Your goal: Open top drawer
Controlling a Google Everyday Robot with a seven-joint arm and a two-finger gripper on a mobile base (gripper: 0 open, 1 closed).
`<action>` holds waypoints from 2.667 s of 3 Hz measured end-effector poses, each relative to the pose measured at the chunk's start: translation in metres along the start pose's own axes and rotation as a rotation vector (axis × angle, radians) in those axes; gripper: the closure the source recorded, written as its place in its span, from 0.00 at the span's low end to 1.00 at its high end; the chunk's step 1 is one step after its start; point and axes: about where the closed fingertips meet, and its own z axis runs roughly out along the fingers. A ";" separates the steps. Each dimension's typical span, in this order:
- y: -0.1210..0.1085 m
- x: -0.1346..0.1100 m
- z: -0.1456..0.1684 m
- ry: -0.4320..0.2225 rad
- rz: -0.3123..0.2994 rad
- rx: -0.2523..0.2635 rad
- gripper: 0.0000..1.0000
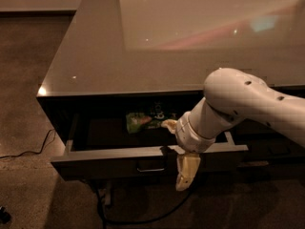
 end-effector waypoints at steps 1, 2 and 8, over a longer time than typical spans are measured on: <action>0.005 0.002 0.017 0.012 -0.008 -0.047 0.00; 0.011 0.003 0.031 0.023 -0.015 -0.088 0.00; 0.041 0.007 0.028 0.130 -0.032 -0.160 1.00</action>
Offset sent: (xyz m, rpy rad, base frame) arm -0.0149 0.0136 -0.0453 -0.0540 0.1052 0.0749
